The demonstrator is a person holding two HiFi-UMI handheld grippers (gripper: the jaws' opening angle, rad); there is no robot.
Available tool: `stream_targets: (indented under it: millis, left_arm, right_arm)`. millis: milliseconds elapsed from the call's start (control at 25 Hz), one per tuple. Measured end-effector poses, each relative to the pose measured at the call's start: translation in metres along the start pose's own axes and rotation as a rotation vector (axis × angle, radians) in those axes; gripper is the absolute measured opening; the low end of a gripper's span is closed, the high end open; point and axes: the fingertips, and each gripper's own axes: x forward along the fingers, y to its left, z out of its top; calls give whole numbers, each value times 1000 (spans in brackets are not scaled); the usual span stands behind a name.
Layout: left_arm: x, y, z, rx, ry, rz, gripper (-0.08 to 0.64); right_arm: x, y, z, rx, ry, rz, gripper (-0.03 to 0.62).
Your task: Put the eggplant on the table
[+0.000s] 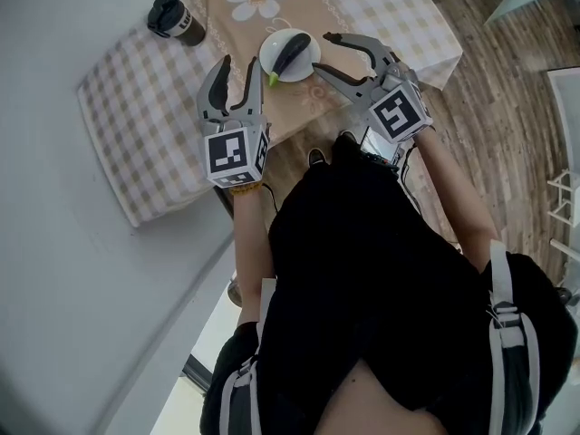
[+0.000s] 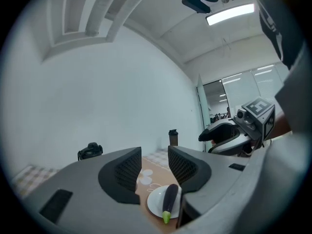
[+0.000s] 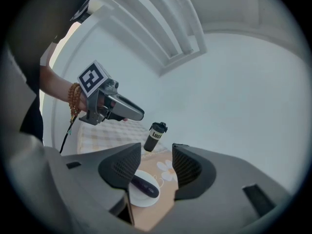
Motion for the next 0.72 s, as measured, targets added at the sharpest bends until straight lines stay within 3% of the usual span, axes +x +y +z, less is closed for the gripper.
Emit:
stream_targets:
  millis: [240, 320, 480, 560, 720]
  left_arm:
    - [-21, -6, 47, 68, -120, 10, 155]
    - [-26, -9, 58, 88, -159, 22, 88]
    - [-28, -9, 55, 88, -181, 43, 70]
    - [-30, -10, 53, 71, -195, 60, 21]
    - [-37, -11, 41, 68, -194, 81, -11]
  right_arm:
    - [2, -8, 38, 24, -99, -10, 210]
    - [1, -12, 50, 68, -143, -20, 199]
    - [-2, -16, 68, 186, -239, -26, 197]
    - [-3, -18, 70, 206, -255, -31, 174]
    - [-2, -10, 66, 213, -254, -39, 166]
